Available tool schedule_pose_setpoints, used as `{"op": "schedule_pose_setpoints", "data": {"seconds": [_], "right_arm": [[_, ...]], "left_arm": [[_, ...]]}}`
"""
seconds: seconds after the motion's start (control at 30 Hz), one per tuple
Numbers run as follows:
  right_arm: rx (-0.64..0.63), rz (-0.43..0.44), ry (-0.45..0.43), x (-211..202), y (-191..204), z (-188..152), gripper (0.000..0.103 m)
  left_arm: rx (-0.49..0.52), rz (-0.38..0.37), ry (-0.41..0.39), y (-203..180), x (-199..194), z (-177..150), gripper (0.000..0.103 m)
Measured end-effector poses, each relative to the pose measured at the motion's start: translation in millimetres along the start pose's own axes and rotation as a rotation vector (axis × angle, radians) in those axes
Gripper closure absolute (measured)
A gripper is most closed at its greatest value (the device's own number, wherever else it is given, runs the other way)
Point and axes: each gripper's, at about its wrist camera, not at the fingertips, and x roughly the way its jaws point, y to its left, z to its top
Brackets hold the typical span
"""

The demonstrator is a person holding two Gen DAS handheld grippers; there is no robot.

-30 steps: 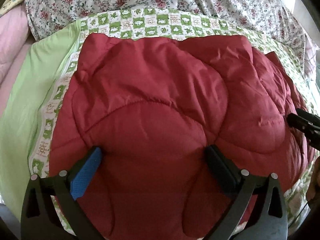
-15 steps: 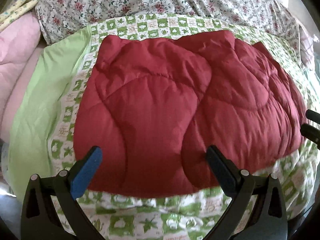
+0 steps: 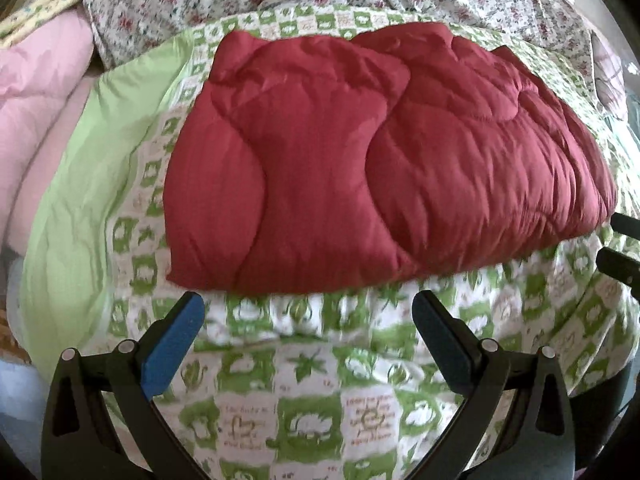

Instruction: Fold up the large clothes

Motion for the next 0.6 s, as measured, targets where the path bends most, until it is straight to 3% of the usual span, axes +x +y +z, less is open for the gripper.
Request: {"op": "schedule_pose_setpoints", "data": {"seconds": [0.23, 0.43, 0.6], "right_arm": [[-0.071, -0.034, 0.020, -12.9, 13.4, -6.8, 0.015], [-0.128, -0.099, -0.056, -47.1, 16.8, 8.9, 0.007], [-0.107, -0.132, -0.051, -34.8, 5.8, 24.1, 0.006]], "left_arm": [[0.025, 0.029, -0.007, 5.0, -17.4, -4.9, 0.000], [0.045, 0.067, -0.101, 5.9, -54.2, 9.1, 0.000], [0.047, 0.085, -0.101, 1.8, -41.6, 27.7, 0.000]]}}
